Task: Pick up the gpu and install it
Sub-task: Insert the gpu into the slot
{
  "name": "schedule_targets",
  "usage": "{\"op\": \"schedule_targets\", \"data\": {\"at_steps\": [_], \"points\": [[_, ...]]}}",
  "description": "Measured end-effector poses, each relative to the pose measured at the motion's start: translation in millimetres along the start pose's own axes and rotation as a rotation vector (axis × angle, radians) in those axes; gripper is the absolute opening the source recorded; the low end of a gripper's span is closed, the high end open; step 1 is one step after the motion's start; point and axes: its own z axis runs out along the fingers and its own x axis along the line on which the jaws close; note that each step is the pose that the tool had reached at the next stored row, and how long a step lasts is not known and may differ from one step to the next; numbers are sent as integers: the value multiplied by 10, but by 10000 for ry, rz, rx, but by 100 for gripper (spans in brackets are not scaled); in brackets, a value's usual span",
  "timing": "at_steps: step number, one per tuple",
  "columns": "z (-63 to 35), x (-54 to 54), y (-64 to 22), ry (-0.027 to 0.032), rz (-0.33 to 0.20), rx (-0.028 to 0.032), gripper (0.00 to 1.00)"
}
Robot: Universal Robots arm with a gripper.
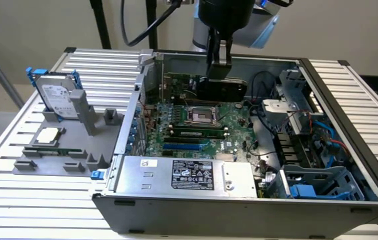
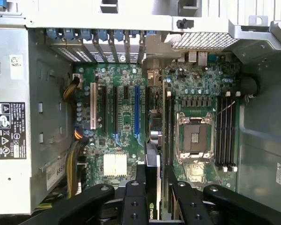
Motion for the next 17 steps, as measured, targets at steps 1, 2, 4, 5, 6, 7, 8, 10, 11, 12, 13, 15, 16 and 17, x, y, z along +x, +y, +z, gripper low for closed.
{"op": "schedule_targets", "data": {"at_steps": [1, 2, 4, 5, 6, 7, 8, 10, 11, 12, 13, 15, 16, 17], "points": [[10, 1, 8, -43, -9, 30, 27], [20, 2, 15, -78, -13, 66, 27], [40, 4, 31, -127, -19, 142, 27], [46, 4, 35, -138, -20, 154, 27], [48, 4, 37, -138, -20, 154, 27], [49, 4, 37, -137, -21, 154, 27], [52, 5, 38, -140, -20, 155, 27], [52, 5, 38, -140, -20, 156, 27], [52, 5, 38, -140, -20, 155, 27], [52, 5, 38, -140, -20, 155, 27], [52, 5, 38, -140, -20, 156, 27], [52, 5, 38, -140, -20, 156, 27], [52, 5, 38, -140, -20, 155, 27], [52, 5, 38, -139, -20, 155, 27]]}}
